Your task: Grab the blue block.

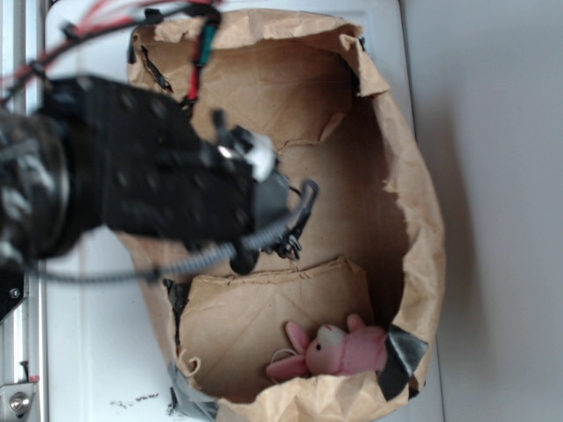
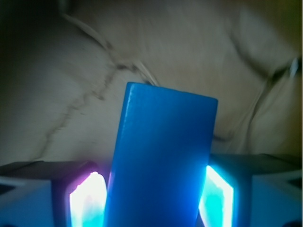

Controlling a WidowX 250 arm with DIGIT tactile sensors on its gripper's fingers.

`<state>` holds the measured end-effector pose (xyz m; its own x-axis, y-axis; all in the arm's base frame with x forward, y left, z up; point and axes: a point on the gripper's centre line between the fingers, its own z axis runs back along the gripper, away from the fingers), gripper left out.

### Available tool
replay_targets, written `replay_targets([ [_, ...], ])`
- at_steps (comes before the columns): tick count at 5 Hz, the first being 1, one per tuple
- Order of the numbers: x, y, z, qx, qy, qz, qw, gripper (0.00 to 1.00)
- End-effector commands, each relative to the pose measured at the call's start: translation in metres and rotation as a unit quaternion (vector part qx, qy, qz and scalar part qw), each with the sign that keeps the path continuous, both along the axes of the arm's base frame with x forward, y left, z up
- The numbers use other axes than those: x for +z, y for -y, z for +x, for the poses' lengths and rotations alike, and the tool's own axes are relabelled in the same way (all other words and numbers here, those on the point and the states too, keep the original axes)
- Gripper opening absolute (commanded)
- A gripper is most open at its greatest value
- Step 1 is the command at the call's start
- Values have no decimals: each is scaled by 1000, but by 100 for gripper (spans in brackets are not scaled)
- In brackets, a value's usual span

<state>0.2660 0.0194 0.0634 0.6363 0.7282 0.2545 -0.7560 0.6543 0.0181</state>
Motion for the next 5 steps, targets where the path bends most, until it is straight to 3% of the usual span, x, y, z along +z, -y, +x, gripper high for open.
replay_targets([
  [1, 55, -11, 33, -102, 30, 58, 993, 0],
  [2, 67, -32, 34, -143, 59, 28, 988, 0],
  [4, 92, -42, 39, -199, 27, 24, 979, 0],
  [5, 103, -33, 34, -233, 22, 24, 972, 0],
])
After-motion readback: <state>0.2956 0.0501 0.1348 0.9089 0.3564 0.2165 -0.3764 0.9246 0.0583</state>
